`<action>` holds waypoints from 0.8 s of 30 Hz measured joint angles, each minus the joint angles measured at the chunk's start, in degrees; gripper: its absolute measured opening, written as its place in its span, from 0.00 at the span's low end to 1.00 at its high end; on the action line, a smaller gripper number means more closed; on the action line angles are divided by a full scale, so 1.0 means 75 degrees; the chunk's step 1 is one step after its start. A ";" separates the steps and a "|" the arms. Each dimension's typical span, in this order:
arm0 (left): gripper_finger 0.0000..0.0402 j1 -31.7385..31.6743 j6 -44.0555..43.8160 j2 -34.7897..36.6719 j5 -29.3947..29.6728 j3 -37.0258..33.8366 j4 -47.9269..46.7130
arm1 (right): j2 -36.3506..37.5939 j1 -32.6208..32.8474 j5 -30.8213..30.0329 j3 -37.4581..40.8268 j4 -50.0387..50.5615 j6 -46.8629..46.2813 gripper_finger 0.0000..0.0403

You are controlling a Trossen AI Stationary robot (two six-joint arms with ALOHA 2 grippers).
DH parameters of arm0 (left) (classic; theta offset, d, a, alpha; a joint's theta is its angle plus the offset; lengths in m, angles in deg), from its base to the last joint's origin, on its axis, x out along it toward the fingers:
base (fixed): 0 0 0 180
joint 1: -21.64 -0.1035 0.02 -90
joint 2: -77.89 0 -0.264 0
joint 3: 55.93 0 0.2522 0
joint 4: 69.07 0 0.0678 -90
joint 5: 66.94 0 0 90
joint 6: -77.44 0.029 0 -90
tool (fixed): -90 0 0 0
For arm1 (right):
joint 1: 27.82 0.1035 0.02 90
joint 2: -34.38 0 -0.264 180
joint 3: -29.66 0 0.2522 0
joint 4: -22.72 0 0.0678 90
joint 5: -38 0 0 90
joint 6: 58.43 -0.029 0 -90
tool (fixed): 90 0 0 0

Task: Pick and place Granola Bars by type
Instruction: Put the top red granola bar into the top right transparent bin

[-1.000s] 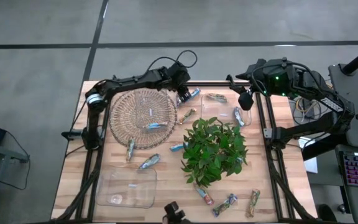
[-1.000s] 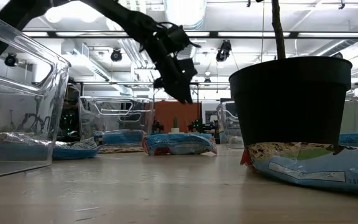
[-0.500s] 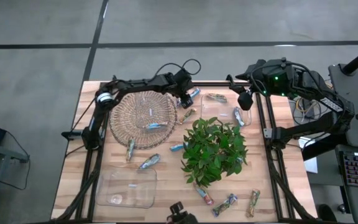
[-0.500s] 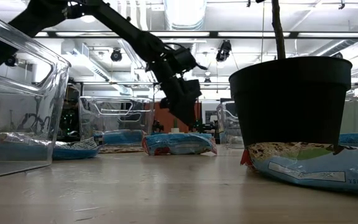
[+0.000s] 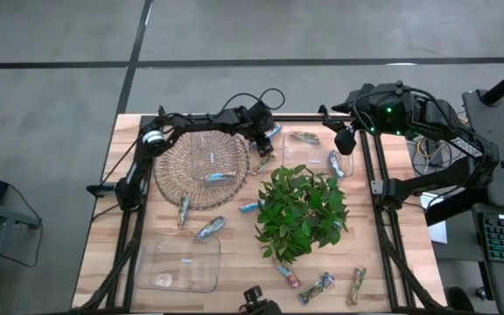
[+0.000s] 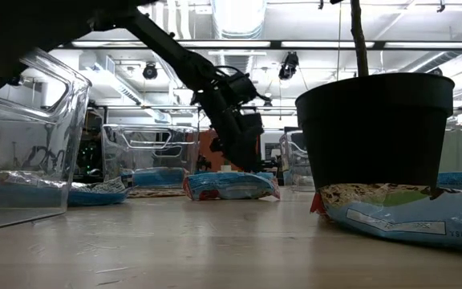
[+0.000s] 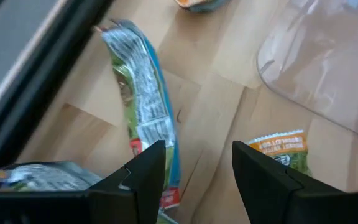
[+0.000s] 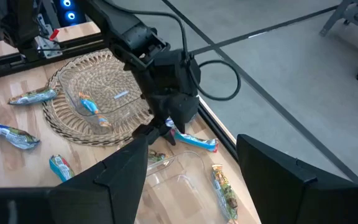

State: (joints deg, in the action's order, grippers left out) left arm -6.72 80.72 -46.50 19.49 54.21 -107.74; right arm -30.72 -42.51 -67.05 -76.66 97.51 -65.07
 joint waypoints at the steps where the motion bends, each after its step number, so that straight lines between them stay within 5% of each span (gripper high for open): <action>1: 0.42 0.0013 0.0000 -0.0032 -0.0007 0.0000 -0.0008 | 0.0000 0.0000 0.0000 0.0000 0.0002 0.0005 0.58; 24: 0.42 0.0062 0.0107 -0.0275 0.0133 0.0012 0.0310 | 0.0003 0.0003 -0.0012 0.0000 0.0005 0.0020 0.58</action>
State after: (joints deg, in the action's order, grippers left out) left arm -6.25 81.53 -48.56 20.49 54.29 -105.42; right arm -30.70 -42.49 -67.13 -76.66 97.54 -64.92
